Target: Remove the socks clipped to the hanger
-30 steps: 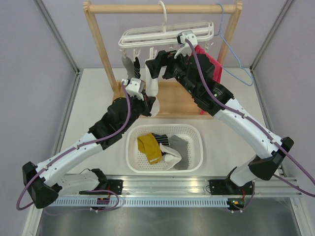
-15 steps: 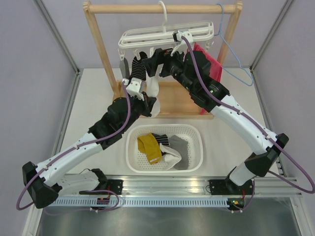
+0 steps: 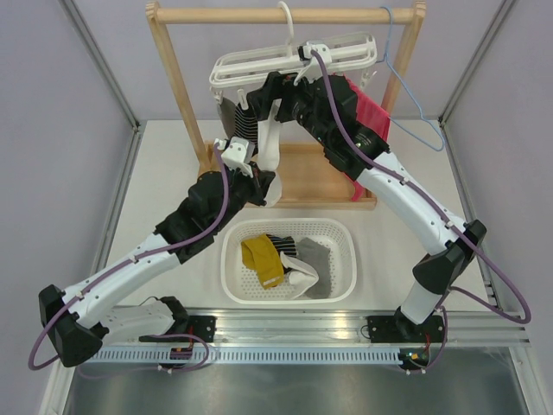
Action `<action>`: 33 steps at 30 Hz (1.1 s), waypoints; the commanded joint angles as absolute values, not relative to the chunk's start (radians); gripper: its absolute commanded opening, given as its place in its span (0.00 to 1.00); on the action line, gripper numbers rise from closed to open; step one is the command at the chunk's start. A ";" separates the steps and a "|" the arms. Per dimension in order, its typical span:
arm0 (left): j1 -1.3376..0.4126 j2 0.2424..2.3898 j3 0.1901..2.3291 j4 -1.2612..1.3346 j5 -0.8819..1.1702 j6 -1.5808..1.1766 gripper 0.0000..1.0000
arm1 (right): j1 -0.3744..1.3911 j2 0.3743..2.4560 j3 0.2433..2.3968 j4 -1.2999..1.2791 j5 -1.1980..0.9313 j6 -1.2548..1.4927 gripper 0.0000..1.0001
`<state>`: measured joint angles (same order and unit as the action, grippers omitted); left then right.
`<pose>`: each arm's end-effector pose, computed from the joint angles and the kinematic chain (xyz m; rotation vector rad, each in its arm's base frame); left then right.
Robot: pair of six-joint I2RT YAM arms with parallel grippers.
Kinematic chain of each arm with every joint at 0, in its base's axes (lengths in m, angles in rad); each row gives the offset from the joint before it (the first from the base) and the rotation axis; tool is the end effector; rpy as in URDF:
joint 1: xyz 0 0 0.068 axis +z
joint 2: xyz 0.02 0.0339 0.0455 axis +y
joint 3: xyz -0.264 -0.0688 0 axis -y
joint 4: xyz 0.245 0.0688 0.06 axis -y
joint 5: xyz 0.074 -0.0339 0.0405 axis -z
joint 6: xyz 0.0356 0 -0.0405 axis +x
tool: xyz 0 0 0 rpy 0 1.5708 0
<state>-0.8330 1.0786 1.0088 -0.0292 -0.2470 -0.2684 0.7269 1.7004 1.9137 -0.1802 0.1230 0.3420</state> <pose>0.1758 -0.1805 0.3782 0.2891 1.6805 -0.6238 0.2944 0.2560 0.4894 -0.2039 1.5736 0.7498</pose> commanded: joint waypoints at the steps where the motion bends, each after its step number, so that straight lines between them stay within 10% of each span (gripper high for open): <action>1: -0.841 1.055 1.042 -0.058 -0.210 -0.296 0.02 | 0.716 1.730 1.996 -0.153 0.098 0.360 0.90; 16: -0.841 1.042 1.040 -0.066 -0.215 -0.296 0.02 | 0.706 1.761 2.017 -0.155 0.117 0.370 0.50; 22: -0.841 1.048 1.039 -0.066 -0.213 -0.298 0.02 | 0.704 1.759 2.017 -0.152 0.126 0.371 0.02; 31: -0.841 1.043 1.032 -0.074 -0.218 -0.298 0.02 | 0.706 1.747 1.987 -0.149 0.133 0.365 0.04; 33: -0.841 1.039 1.031 -0.075 -0.221 -0.299 0.02 | 0.704 1.733 1.965 -0.149 0.137 0.359 0.43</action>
<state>-0.8337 1.0641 1.0088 -0.0753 -0.2287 -0.2691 0.7029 1.7611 1.9770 -0.1734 0.1303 0.3725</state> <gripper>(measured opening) 0.033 0.298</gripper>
